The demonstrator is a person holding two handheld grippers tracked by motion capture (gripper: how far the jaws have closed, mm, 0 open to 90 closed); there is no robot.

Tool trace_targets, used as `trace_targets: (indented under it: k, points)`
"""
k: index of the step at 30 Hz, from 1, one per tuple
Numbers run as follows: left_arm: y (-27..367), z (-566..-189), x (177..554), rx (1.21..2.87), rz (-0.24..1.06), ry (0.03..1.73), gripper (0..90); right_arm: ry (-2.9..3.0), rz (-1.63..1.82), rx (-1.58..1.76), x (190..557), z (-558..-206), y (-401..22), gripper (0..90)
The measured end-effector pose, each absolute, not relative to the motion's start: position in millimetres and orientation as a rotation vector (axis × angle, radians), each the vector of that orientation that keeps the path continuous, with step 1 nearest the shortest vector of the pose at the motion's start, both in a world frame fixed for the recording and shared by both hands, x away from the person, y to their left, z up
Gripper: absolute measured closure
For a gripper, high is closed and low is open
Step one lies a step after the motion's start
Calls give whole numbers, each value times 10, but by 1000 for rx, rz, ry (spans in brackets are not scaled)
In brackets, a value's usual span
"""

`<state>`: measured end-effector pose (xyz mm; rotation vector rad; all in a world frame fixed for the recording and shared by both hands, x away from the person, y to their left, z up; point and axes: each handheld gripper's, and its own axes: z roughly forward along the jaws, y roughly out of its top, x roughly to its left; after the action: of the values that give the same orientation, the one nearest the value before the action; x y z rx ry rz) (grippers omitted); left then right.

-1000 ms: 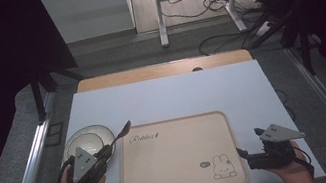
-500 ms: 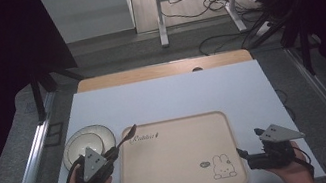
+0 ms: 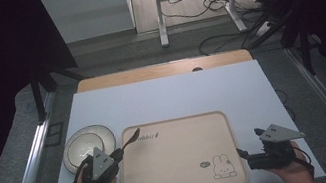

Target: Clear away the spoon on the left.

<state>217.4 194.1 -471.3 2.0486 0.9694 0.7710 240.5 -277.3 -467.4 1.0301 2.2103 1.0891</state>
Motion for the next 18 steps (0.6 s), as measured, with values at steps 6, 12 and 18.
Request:
trace_targets:
  k: [6,12,18]
  points:
    - [1892,-4790,2192,2083,777,965,842,2213,1089,1029,2406,-4675,-2774,124]
    - [1871,-4818,2206,2097,783,958,842,2212,1089,1034,2410,-4677,-2777,124]
    - [1799,-4880,2197,2157,800,920,841,2219,1088,1031,2406,-4679,-2770,124]
